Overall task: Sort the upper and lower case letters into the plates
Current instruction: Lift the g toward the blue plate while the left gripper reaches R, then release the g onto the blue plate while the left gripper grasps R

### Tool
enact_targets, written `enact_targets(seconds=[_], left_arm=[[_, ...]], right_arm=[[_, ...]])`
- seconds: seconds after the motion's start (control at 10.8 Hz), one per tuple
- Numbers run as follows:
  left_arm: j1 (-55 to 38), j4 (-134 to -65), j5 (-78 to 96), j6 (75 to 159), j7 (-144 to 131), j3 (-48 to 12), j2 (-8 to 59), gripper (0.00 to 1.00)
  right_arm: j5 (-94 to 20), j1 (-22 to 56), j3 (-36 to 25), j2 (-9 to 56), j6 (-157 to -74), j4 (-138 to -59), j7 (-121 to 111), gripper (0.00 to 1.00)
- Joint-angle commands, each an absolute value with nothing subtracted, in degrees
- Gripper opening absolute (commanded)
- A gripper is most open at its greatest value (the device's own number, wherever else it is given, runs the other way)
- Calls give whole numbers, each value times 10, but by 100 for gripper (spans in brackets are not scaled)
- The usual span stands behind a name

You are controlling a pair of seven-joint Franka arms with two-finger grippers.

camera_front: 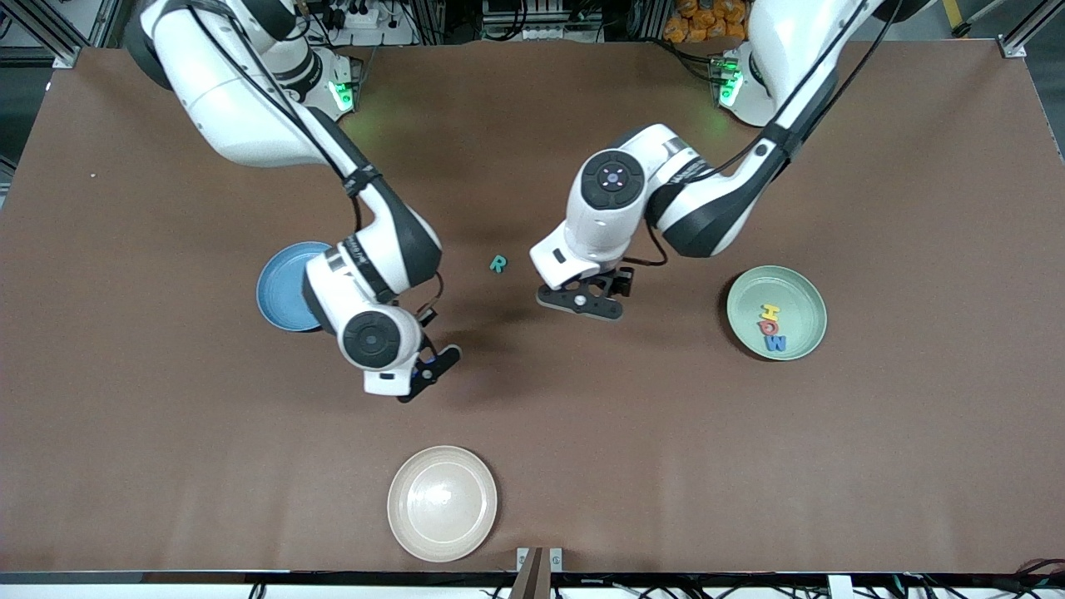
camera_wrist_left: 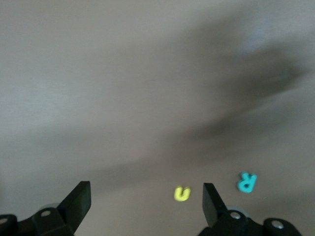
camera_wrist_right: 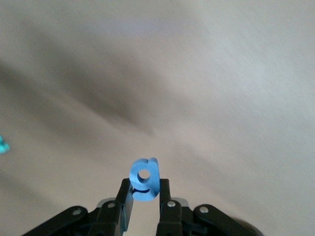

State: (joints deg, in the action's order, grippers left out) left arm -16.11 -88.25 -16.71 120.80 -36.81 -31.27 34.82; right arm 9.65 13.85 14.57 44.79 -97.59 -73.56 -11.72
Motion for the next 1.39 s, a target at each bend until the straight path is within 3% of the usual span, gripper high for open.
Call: enact_targets(seconds=[0.0,0.19,0.46,0.65,0.83,1.3], left_arm=[[-198,-861,-179,1265,-389,-288,381,100],[-257,-858,-194,1300,-390,-249,391,100],[-346,-848,-195,1324,-403,-193,416,100],[-395,-837,-198,1345,-399,-159,442,100],[-437,-835,-197,1371,-401,-128,462,100],[-448,-832,-196,1380,-403,-128,481,97]], right_arm=[[98,90,142,329,-993,-886,-162,0],[101,64,127,270,-1005,-967,-174,0],[101,55,81,201,-1097,-1102,-196,2],[103,55,65,185,-1139,-1151,-221,5],[110,55,63,185,-1170,-1178,-227,18],[113,53,64,186,-1165,-1176,-258,61]])
